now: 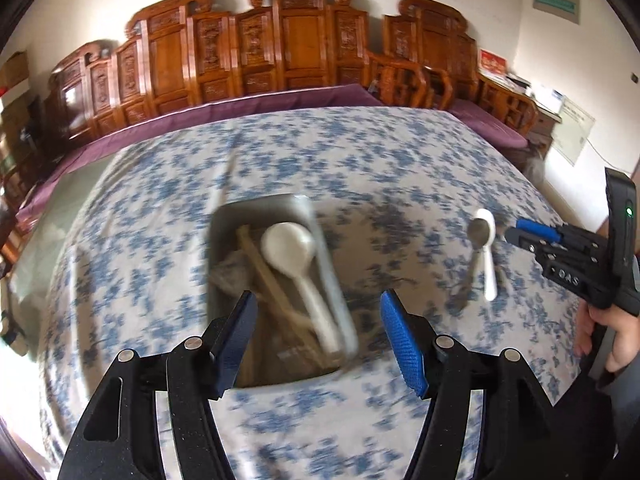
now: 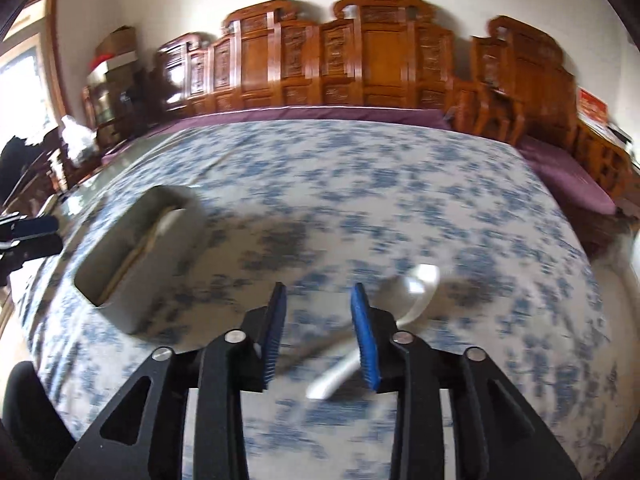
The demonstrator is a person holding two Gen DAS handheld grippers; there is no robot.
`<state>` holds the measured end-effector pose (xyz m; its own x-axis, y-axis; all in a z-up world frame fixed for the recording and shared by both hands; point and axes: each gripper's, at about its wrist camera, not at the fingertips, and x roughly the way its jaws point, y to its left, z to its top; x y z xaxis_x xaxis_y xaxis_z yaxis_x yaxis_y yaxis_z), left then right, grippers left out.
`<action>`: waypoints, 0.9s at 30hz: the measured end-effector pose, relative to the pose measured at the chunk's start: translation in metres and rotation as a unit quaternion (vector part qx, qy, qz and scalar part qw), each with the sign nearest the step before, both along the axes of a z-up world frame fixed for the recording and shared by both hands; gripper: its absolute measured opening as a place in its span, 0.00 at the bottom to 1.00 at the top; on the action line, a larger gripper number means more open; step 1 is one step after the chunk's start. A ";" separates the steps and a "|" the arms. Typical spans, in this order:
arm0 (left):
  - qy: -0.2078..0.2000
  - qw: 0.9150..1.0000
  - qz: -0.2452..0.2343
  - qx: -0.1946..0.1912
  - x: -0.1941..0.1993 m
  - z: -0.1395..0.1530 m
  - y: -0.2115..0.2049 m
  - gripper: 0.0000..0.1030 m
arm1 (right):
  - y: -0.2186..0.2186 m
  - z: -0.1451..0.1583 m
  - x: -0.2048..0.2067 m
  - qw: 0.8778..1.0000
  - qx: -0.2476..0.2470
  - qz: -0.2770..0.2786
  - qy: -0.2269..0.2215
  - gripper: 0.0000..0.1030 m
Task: Organize utensils
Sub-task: 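Grasp a metal spoon on the cloth with the left gripper while the right gripper reaches toward a white spoon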
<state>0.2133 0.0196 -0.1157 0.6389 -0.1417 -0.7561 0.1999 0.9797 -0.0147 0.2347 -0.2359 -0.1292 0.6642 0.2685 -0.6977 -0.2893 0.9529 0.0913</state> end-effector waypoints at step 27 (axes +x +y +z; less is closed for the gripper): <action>0.081 0.985 -0.150 0.024 0.085 -0.101 -0.190 0.44 | -0.093 -0.070 0.045 0.995 0.059 -0.057 0.056 0.37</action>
